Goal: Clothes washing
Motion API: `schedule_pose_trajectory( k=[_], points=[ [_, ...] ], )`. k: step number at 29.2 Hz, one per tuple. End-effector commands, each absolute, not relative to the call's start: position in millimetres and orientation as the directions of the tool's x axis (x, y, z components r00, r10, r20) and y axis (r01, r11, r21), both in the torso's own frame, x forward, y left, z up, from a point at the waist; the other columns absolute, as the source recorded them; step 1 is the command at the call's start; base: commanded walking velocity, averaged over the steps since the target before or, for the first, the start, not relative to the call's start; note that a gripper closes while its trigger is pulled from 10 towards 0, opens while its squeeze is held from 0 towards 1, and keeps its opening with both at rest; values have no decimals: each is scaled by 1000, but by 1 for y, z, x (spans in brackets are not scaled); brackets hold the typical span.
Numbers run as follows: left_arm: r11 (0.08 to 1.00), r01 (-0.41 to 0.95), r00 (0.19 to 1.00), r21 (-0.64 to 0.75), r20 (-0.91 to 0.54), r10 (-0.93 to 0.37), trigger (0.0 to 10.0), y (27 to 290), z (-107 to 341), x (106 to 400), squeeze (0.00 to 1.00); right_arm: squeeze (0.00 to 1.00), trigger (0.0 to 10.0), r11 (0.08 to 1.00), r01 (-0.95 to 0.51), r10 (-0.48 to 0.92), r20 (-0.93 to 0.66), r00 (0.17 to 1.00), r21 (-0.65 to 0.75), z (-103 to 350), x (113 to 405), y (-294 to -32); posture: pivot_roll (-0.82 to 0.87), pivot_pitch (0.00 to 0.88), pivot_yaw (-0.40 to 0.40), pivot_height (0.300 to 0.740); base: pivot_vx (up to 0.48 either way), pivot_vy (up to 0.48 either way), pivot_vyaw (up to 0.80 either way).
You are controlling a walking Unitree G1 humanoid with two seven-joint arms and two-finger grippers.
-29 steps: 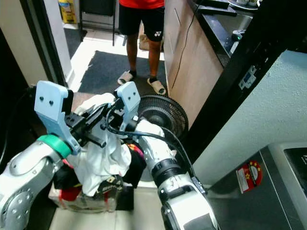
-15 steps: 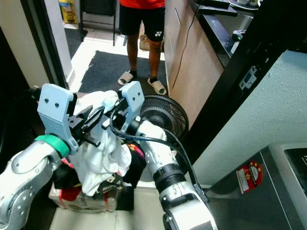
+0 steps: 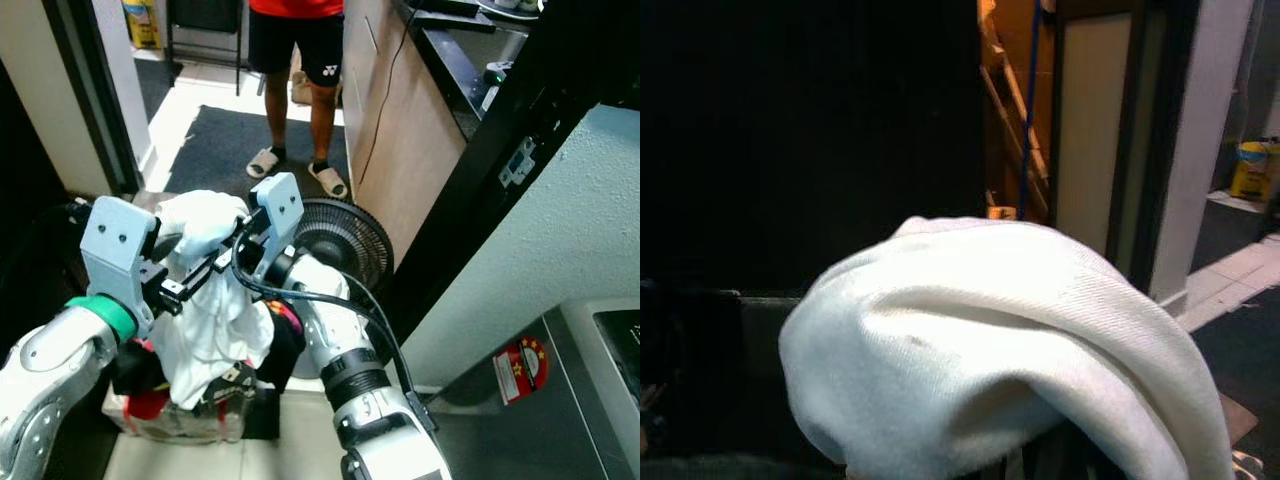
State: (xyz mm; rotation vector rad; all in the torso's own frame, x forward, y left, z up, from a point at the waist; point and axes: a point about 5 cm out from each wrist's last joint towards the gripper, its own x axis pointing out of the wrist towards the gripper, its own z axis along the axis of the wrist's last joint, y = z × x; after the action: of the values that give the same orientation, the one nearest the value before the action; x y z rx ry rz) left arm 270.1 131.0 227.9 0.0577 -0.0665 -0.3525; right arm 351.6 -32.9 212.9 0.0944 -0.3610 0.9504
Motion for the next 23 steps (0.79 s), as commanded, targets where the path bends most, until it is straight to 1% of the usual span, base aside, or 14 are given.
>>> schedule_pose_trajectory(
  k=[1, 2, 3, 4, 5, 6, 7, 10, 11, 12, 13, 17, 20, 23],
  points=[
    [929, 367, 927, 58, 64, -370, 10000, 129, 230, 267, 1000, 0, 10000, 628, -776, 732, 373, 570, -48, 215, 353, -48, 202, 64, -33, 740, 0, 0, 0],
    [922, 384, 919, 49, 74, -386, 10000, 128, 232, 266, 1000, 0, 10000, 663, -748, 697, 386, 604, -29, 216, 355, -58, 203, 65, -33, 740, 0, 0, 0],
    [922, 384, 919, 49, 74, -386, 10000, 128, 232, 266, 1000, 0, 10000, 663, -748, 697, 386, 604, -29, 216, 355, -58, 203, 65, -33, 740, 0, 0, 0],
    [917, 398, 912, 37, 89, -400, 10000, 126, 234, 264, 1000, 0, 10000, 705, -710, 652, 398, 645, -5, 216, 357, -71, 201, 69, -32, 740, 0, 0, 0],
    [917, 398, 912, 37, 89, -400, 10000, 126, 234, 264, 1000, 0, 10000, 705, -710, 652, 398, 645, -5, 216, 357, -71, 201, 69, -32, 740, 0, 0, 0],
    [904, 426, 898, -10, 124, -422, 10000, 123, 241, 261, 1000, 0, 10000, 793, -609, 555, 394, 732, 15, 211, 359, -102, 196, 70, -31, 740, 0, 0, 0],
    [904, 426, 898, -10, 124, -422, 10000, 123, 241, 261, 1000, 0, 10000, 793, -609, 555, 394, 732, 15, 211, 359, -102, 196, 70, -31, 740, 0, 0, 0],
    [895, 442, 888, -58, 168, -428, 10000, 120, 253, 263, 1000, 0, 10000, 875, -483, 458, 333, 824, -8, 191, 354, -144, 184, 66, -23, 740, 0, 0, 0],
    [895, 442, 888, -58, 168, -428, 10000, 120, 253, 263, 1000, 0, 10000, 875, -483, 458, 333, 824, -8, 191, 354, -144, 184, 66, -23, 740, 0, 0, 0],
    [892, 445, 885, -75, 187, -426, 10000, 120, 258, 265, 1000, 0, 10000, 896, -444, 428, 309, 849, -20, 184, 351, -156, 179, 62, -18, 740, 0, 0, 0],
    [890, 447, 880, -89, 219, -420, 10000, 118, 268, 270, 0, 0, 10000, 918, -396, 385, 289, 876, -23, 177, 345, -168, 172, 58, -13, 740, 0, 0, 0],
    [884, 451, 872, -125, 275, -406, 10000, 117, 286, 279, 0, 0, 10000, 940, -341, 329, 283, 901, -7, 171, 338, -177, 158, 50, 1, 740, 0, 0, 0],
    [868, 465, 862, -174, 313, -399, 10000, 113, 298, 285, 0, 0, 10000, 942, -334, 314, 307, 898, 15, 174, 331, -168, 151, 45, 11, 740, 0, 0, 0],
    [846, 480, 859, -229, 315, -402, 10000, 106, 303, 290, 0, 0, 10000, 931, -363, 331, 340, 881, 34, 182, 326, -149, 145, 39, 24, 740, 0, 0, 0]
  ],
)
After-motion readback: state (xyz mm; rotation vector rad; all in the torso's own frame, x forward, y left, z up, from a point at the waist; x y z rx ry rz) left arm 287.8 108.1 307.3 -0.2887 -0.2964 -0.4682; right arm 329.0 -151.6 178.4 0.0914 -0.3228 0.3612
